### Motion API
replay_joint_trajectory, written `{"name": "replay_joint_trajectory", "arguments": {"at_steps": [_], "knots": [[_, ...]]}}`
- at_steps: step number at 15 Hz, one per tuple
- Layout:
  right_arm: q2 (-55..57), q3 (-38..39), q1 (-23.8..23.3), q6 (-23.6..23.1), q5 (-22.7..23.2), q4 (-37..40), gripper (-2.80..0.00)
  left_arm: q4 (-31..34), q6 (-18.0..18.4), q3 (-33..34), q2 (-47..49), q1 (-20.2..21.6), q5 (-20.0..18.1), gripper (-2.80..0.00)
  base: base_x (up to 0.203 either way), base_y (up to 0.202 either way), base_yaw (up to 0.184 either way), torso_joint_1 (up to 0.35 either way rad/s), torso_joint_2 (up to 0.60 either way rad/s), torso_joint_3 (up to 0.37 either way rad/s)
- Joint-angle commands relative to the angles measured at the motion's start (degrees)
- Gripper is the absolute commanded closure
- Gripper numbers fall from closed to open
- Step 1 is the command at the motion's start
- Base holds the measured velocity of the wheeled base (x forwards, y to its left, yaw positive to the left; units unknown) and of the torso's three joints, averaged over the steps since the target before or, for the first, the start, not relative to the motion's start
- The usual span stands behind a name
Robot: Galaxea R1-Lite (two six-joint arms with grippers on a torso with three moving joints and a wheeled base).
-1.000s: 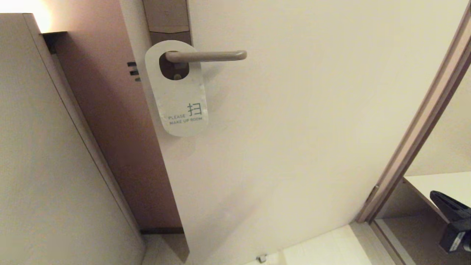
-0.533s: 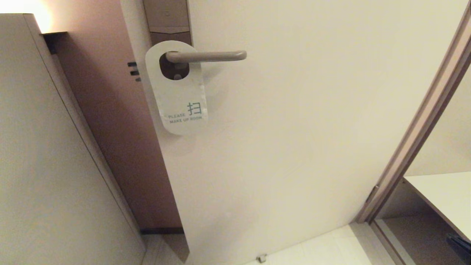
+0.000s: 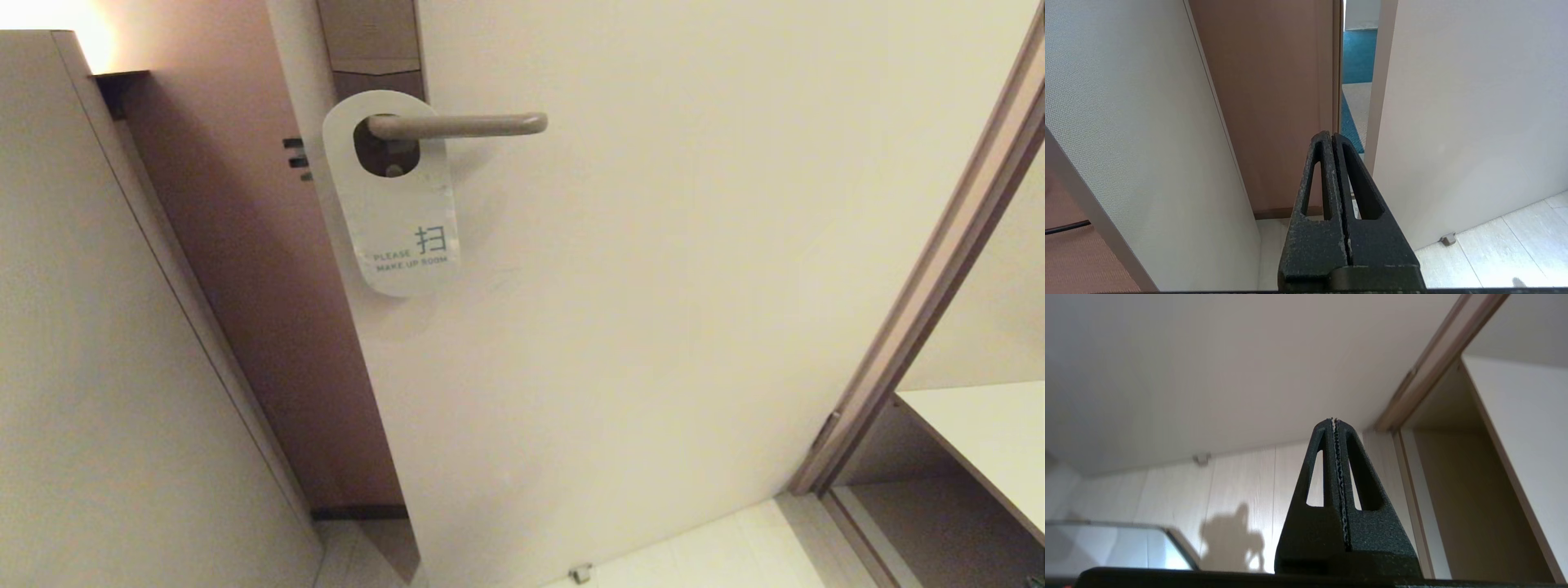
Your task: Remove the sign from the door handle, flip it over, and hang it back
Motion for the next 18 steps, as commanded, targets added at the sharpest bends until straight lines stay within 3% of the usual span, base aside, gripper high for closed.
{"name": "replay_joint_trajectory", "arguments": {"at_steps": [1,4,8,11,14,16,18], "knots": [[-5.0,0.0,0.0,-0.1,0.2,0.1,0.0,0.0,0.0,0.0,0.0,0.1,0.0,0.0,0.0,0.0,0.0,0.0,0.0,0.0],[-11.4,0.0,-0.2,0.1,2.2,0.7,0.0,0.0,0.0,0.0,0.0,0.0,0.0,0.0,0.0,0.0,0.0,0.0,0.0,0.0],[-11.3,0.0,-0.3,6.0,3.5,1.1,0.0,0.0,0.0,0.0,0.0,0.0,0.0,0.0,0.0,0.0,0.0,0.0,0.0,0.0],[-11.3,0.0,-0.3,13.9,7.6,3.4,0.0,0.0,0.0,0.0,0.0,0.0,0.0,0.0,0.0,0.0,0.0,0.0,0.0,0.0],[-11.4,0.0,-0.3,25.4,8.6,7.9,0.0,0.0,0.0,0.0,0.0,0.0,0.0,0.0,0.0,0.0,0.0,0.0,0.0,0.0],[-11.7,0.0,-2.8,24.0,9.2,7.9,0.0,0.0,0.0,0.0,0.0,0.0,0.0,0.0,0.0,0.0,0.0,0.0,0.0,0.0],[-14.5,0.0,-5.4,18.8,11.2,7.3,0.0,0.0,0.0,0.0,0.0,0.0,0.0,0.0,0.0,0.0,0.0,0.0,0.0,0.0]]}}
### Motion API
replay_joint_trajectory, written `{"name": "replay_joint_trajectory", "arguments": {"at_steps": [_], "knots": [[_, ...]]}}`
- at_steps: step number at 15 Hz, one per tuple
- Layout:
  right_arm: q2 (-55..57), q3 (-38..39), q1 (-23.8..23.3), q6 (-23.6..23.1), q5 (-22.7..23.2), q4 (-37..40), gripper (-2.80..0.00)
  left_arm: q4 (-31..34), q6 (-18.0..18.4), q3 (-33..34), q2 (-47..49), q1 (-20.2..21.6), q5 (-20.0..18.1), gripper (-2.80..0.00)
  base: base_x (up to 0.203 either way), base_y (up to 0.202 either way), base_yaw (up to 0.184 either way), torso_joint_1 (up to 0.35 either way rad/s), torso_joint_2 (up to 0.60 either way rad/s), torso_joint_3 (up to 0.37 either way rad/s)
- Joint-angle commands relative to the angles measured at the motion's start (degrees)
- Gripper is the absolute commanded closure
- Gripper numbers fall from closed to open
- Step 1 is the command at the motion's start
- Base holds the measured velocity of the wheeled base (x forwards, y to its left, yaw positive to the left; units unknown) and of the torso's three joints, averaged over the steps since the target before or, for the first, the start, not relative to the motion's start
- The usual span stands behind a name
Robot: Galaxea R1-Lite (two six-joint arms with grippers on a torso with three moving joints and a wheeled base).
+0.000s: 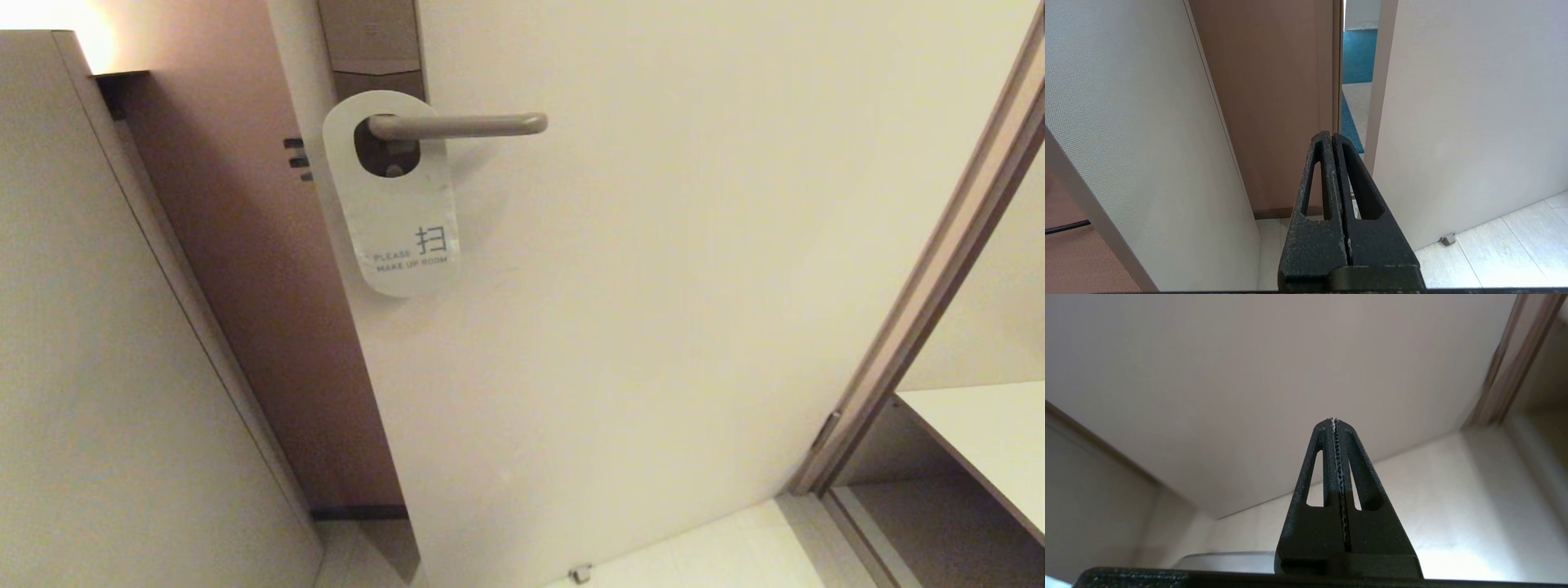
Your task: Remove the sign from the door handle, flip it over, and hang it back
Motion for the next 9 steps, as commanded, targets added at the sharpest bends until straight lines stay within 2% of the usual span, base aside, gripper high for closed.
{"name": "replay_joint_trajectory", "arguments": {"at_steps": [1,5,9], "knots": [[-3.1,0.0,-1.1,-2.2,0.4,-0.3,0.0,0.0,0.0,0.0,0.0,0.1,0.0,0.0,0.0,0.0,0.0,0.0,0.0,0.0],[-12.4,0.0,-1.7,-5.6,0.6,-0.8,0.0,0.0,0.0,0.0,0.0,0.0,0.0,0.0,0.0,0.0,0.0,0.0,0.0,0.0],[-13.7,0.0,-1.8,-15.6,-2.5,-0.1,0.0,0.0,0.0,0.0,0.0,0.0,0.0,0.0,0.0,0.0,0.0,0.0,0.0,0.0]]}}
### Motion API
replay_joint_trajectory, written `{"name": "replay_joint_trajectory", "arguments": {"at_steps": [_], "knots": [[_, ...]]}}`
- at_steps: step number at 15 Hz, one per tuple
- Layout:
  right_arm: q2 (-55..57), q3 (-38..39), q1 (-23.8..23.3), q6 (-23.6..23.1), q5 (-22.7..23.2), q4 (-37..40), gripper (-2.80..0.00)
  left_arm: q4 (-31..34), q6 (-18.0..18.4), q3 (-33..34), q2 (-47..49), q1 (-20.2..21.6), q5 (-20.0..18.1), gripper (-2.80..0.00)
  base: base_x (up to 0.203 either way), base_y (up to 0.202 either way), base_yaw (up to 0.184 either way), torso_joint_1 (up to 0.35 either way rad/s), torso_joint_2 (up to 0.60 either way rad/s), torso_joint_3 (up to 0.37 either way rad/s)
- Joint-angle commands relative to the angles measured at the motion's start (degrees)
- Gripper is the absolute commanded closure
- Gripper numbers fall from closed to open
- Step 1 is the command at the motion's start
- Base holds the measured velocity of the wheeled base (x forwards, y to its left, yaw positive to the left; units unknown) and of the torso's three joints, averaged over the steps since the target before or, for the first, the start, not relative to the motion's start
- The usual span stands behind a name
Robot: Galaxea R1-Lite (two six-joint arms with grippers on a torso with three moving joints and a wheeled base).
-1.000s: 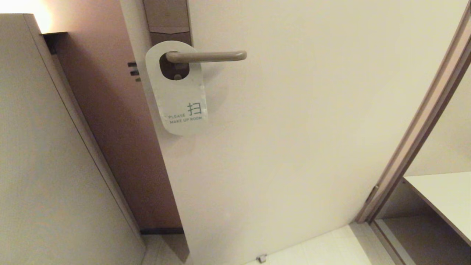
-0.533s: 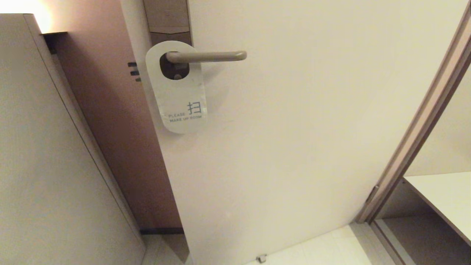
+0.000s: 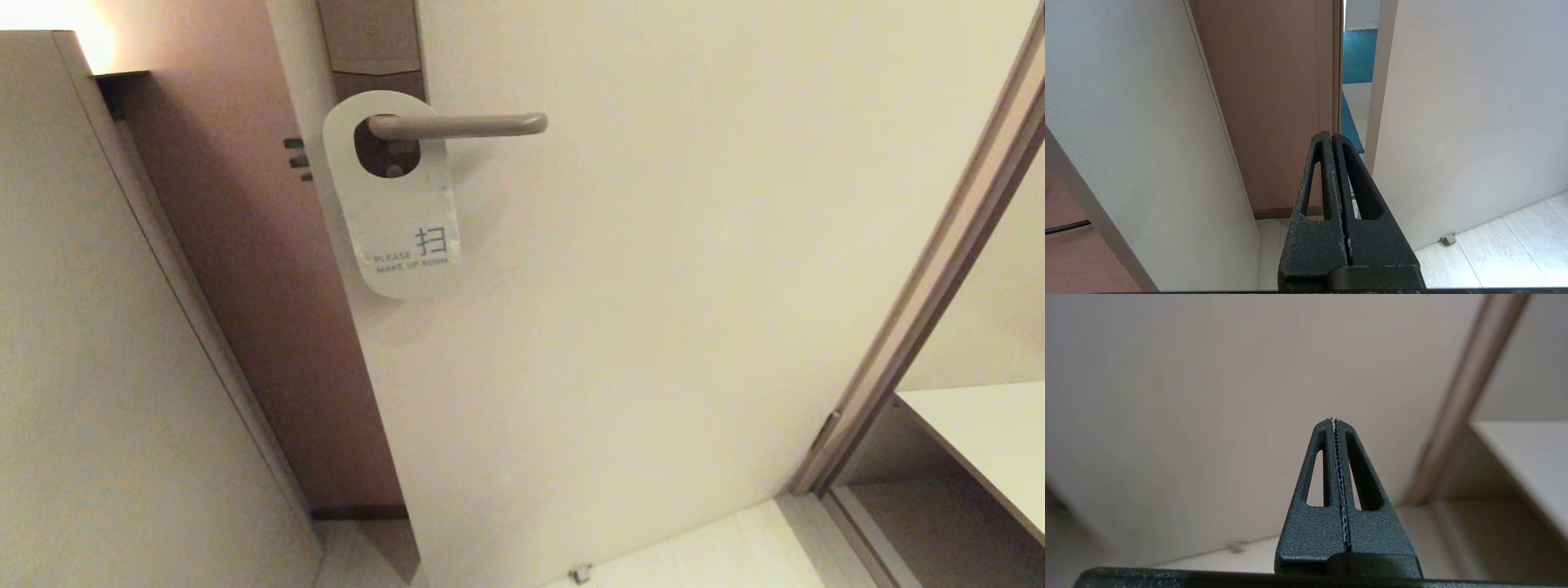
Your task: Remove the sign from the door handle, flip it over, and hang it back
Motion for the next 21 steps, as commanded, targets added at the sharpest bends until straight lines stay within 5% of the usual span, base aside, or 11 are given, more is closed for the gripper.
{"name": "replay_joint_trajectory", "arguments": {"at_steps": [1,21], "knots": [[-0.9,0.0,0.0,-1.6,0.1,0.5,0.0,0.0,0.0,0.0,0.0,0.0,0.0,0.0,0.0,0.0,0.0,0.0,0.0,0.0],[-0.9,0.0,0.0,-1.5,1.0,2.2,0.0,0.0,0.0,0.0,0.0,0.0,0.0,0.0,0.0,0.0,0.0,0.0,0.0,0.0]]}}
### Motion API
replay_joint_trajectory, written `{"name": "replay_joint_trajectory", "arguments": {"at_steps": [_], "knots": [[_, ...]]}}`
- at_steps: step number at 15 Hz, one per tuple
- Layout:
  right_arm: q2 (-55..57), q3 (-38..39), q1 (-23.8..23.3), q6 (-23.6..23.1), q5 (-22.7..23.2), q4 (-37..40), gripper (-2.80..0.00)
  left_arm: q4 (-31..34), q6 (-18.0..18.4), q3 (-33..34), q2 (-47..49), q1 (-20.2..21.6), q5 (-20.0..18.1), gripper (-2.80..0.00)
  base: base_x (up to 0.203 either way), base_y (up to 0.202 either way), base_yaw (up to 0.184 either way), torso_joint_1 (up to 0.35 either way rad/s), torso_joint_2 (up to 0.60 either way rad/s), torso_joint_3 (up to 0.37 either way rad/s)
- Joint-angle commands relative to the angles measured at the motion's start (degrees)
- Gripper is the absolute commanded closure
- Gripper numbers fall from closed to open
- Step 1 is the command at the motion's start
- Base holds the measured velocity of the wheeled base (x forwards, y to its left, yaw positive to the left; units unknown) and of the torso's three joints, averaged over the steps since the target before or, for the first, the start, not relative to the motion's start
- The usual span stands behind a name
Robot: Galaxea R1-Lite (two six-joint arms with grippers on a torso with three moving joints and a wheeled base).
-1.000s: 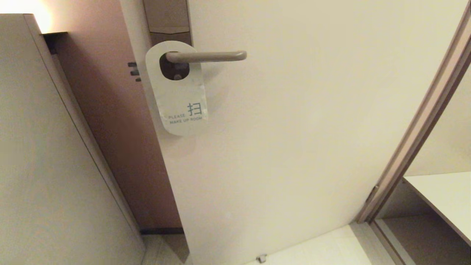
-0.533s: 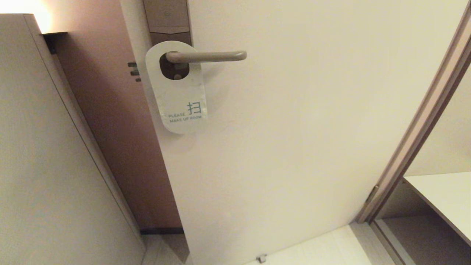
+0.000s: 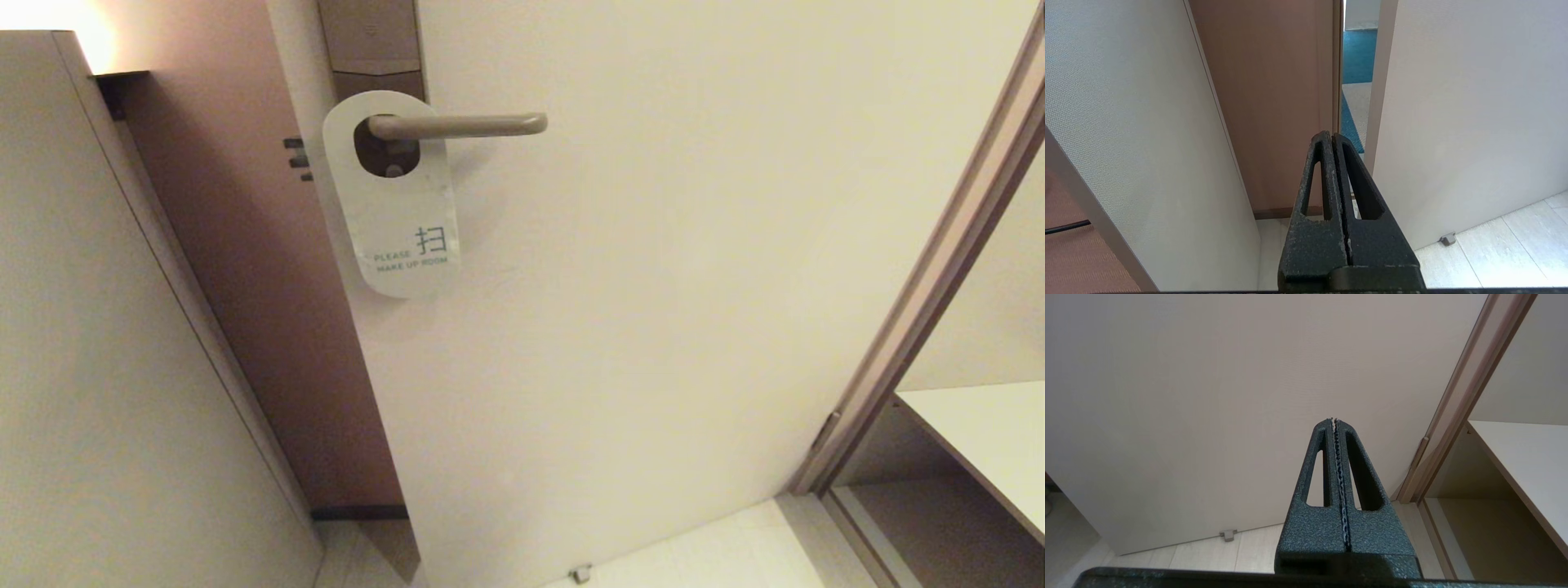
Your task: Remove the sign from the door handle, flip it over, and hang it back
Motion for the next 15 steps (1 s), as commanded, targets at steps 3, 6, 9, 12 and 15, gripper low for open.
{"name": "replay_joint_trajectory", "arguments": {"at_steps": [3,6,9,12,15], "knots": [[0.0,0.0,0.0,0.0,0.0,0.0,0.0,0.0,0.0,0.0,0.0,0.0,0.0,0.0,0.0,0.0,0.0,0.0,0.0,0.0],[0.0,0.0,0.0,0.0,0.0,0.0,0.0,0.0,0.0,0.0,0.0,0.0,0.0,0.0,0.0,0.0,0.0,0.0,0.0,0.0],[0.0,0.0,0.0,0.2,-0.1,0.0,0.0,0.0,0.0,0.0,0.0,0.1,0.0,0.0,0.0,0.0,0.0,0.0,0.0,0.0],[0.0,0.0,0.0,2.2,-0.2,0.0,0.0,0.0,0.0,0.0,0.0,0.0,0.0,0.0,0.0,0.0,0.0,0.0,0.0,0.0],[0.0,0.0,0.0,2.3,-0.2,-0.1,0.0,0.0,0.0,0.0,0.0,0.0,0.0,0.0,0.0,0.0,0.0,0.0,0.0,0.0]]}}
